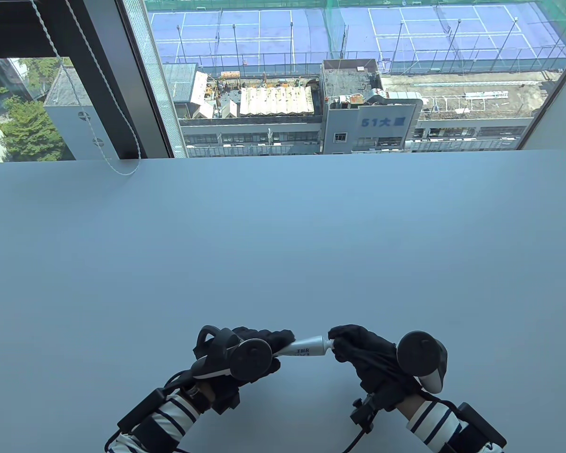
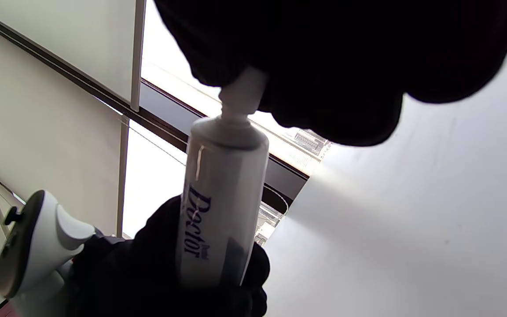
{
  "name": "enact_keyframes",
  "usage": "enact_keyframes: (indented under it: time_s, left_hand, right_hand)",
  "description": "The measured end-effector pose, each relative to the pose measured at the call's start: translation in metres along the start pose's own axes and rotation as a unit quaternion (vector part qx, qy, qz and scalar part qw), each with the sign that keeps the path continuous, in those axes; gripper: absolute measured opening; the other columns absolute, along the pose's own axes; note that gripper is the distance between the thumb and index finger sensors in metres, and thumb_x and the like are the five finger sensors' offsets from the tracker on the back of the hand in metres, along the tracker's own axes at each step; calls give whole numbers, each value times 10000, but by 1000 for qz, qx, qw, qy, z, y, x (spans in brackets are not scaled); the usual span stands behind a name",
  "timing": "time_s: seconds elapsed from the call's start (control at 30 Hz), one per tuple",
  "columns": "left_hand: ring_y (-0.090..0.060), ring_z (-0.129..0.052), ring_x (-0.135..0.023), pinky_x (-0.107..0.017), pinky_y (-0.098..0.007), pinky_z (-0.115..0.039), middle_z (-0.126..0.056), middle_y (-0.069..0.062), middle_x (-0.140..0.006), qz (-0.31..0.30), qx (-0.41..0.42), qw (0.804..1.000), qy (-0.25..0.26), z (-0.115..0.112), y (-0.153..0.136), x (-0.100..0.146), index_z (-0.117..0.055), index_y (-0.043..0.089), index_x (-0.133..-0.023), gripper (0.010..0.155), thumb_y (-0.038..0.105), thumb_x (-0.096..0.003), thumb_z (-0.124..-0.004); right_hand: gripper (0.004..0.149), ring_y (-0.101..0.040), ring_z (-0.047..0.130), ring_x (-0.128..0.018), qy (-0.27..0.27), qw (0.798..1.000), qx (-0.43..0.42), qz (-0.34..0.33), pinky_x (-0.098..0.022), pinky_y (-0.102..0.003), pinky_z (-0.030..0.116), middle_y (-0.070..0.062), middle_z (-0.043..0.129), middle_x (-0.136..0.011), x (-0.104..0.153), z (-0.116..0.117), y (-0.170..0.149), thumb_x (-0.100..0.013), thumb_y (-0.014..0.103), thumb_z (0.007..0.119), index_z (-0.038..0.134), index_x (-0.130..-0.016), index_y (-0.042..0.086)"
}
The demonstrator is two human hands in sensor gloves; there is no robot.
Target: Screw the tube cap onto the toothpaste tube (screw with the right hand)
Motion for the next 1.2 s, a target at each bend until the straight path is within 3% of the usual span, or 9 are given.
enact_keyframes:
  time_s: [0.23,0.5,0.7,0.87,0.97,1.07,1.2]
  left_hand:
    - [-360,-901,-700,-595,-458,-760,-798,-112,-879,-5,-2,1000,1,0,2,0,-557,376,-966,766,625,-309,-863]
    - [-357,-903,-699,-592,-459,-762,-800,-115,-876,-2,-4,1000,0,0,1,0,-559,370,-968,770,626,-308,-862]
    - [-358,-903,-698,-591,-460,-762,-800,-117,-876,-14,-16,1000,-1,1,7,0,-561,371,-967,769,625,-306,-863]
    - [-362,-904,-694,-589,-459,-763,-801,-118,-875,-12,-8,1000,-1,0,6,0,-561,370,-967,769,626,-308,-862]
    - [-361,-904,-695,-589,-459,-763,-802,-118,-874,-7,-9,1000,1,1,5,0,-560,369,-968,768,626,-310,-861]
    - [-362,-904,-694,-589,-459,-763,-801,-120,-874,-3,-6,1000,1,1,3,0,-559,368,-969,767,626,-312,-860]
    - [-361,-903,-695,-589,-459,-764,-801,-118,-875,-6,-14,1000,4,1,4,0,-558,370,-968,766,625,-312,-860]
  right_hand:
    - [434,-388,912,-447,7,1000,15,-4,-373,-636,729,-258,916,-587,1,2,-1,-601,282,631,821,-797,-56]
    - [443,-425,859,-539,53,998,-15,-12,-416,-649,692,-294,842,-692,0,10,-2,-622,261,615,720,-890,-75]
    - [437,-385,870,-434,48,999,8,-12,-365,-641,699,-233,870,-560,1,12,-2,-638,259,541,769,-797,-78]
    - [492,-373,889,-359,35,999,-3,3,-326,-631,712,-192,894,-450,1,10,-5,-639,329,529,826,-710,-58]
    - [606,-408,877,-429,43,999,-7,5,-355,-646,694,-237,880,-539,1,10,-5,-652,398,477,759,-837,-105]
    - [585,-430,859,-481,62,998,-14,-5,-370,-649,688,-253,855,-601,1,11,-4,-665,374,523,614,-956,-125]
    - [463,-414,861,-461,64,998,-22,-11,-362,-644,692,-231,856,-574,0,14,-2,-653,254,547,634,-915,-117]
Point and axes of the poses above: the tracker on the back of each hand, its own y axis roughly to the thumb side, its own x axis roughly from the fingertips to the wrist, z = x × y, the point moved 4 cm from there along -x, roughly from the wrist to the fingertips
